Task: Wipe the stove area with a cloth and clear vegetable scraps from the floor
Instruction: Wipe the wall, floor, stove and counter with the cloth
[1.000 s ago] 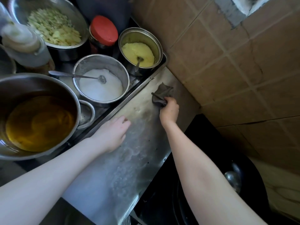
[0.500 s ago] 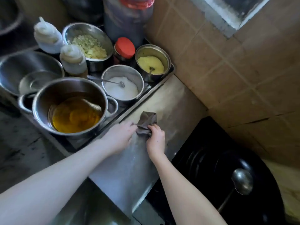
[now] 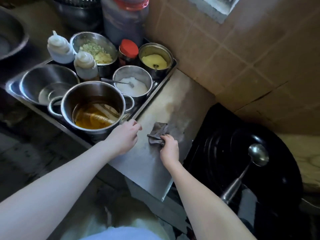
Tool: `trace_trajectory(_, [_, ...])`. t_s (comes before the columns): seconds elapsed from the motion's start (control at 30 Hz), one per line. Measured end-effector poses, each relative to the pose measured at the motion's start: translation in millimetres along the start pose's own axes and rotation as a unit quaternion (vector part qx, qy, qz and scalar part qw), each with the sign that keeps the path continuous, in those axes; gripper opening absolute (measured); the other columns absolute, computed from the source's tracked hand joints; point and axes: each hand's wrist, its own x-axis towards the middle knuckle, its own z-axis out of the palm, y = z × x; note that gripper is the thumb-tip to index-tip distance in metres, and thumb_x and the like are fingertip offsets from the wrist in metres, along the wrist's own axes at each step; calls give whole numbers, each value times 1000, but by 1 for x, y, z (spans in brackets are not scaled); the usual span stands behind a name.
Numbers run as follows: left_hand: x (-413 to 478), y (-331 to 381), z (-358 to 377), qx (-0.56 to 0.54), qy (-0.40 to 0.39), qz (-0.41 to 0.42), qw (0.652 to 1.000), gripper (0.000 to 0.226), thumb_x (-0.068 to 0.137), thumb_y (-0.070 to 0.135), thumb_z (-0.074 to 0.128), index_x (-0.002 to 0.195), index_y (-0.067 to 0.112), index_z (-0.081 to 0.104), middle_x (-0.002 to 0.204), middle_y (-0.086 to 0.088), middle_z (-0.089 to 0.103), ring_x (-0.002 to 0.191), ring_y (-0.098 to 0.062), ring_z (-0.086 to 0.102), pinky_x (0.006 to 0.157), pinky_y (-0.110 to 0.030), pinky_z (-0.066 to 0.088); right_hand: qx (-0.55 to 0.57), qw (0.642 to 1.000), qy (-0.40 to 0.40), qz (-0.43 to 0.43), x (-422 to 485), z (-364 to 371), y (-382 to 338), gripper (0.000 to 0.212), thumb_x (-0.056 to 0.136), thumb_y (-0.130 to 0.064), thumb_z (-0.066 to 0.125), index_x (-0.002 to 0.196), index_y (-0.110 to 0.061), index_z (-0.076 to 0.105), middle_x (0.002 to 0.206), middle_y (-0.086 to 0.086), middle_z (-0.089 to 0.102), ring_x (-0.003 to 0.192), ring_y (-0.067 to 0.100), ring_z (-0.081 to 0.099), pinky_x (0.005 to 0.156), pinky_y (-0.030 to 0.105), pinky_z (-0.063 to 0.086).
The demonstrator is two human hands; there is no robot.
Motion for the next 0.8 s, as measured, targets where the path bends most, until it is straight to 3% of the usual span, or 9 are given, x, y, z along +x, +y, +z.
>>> trace_trajectory(0.3, [-17, -10, -15, 31, -60, 52, 996, 33, 92, 13, 48, 125, 14, 52, 132, -6, 47, 109, -26, 53, 87, -39, 49, 9, 999, 18, 36, -44, 12, -10, 46, 87, 6, 41, 125, -14, 59, 131, 1, 53, 111, 27, 47, 94, 29, 40])
trace_trajectory(0.8, [-14, -3, -6, 98, -153, 174, 968, 34, 94, 14, 47, 128, 15, 49, 133, -5, 45, 109, -28, 55, 86, -37, 48, 19, 992, 50, 112, -106, 40, -13, 50, 86, 10, 43, 124, -19, 59, 136, 0, 49, 120, 26, 43, 93, 40, 46])
